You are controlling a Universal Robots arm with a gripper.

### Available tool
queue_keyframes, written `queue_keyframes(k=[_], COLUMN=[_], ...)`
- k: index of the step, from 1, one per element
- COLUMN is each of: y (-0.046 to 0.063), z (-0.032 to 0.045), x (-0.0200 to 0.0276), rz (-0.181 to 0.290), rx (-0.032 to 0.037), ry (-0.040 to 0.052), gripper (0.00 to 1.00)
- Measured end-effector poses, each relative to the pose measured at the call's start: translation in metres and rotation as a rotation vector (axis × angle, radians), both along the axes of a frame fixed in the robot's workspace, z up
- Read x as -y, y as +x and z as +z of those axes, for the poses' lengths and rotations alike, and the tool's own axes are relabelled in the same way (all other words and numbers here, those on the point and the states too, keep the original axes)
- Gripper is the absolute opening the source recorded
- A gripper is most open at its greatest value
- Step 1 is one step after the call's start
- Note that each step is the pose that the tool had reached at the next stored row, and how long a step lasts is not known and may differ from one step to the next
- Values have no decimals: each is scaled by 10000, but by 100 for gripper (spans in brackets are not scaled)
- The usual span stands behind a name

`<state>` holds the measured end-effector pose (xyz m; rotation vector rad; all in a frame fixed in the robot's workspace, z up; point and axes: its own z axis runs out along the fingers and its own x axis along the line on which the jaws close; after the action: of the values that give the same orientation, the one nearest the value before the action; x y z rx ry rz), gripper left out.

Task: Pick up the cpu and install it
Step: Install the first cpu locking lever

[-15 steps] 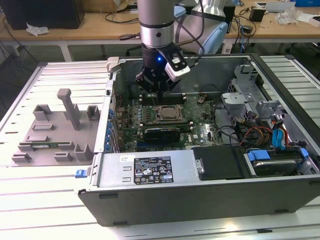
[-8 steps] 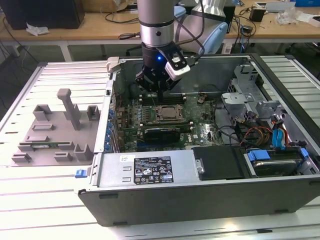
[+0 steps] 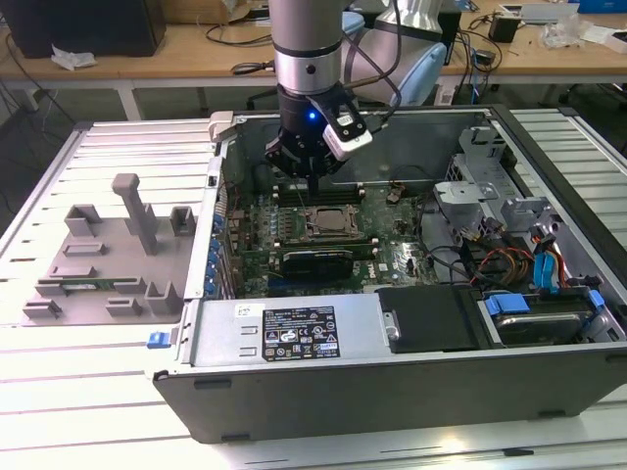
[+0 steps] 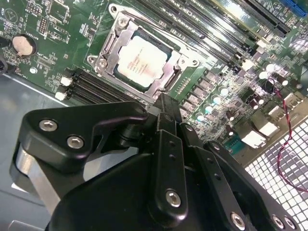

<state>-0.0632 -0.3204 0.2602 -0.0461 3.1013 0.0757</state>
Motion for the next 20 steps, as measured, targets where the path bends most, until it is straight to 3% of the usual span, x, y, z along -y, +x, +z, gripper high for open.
queue_keyframes(k=[11,17,18,20], y=[-351,-382,-383,-390], z=[0,1,0,-3], x=[-18,-18,-18,-18], rz=[1,1,1,1], rx=[0,-2,0,4], ry=[-2,8,58,370], gripper=[11,11,11,11])
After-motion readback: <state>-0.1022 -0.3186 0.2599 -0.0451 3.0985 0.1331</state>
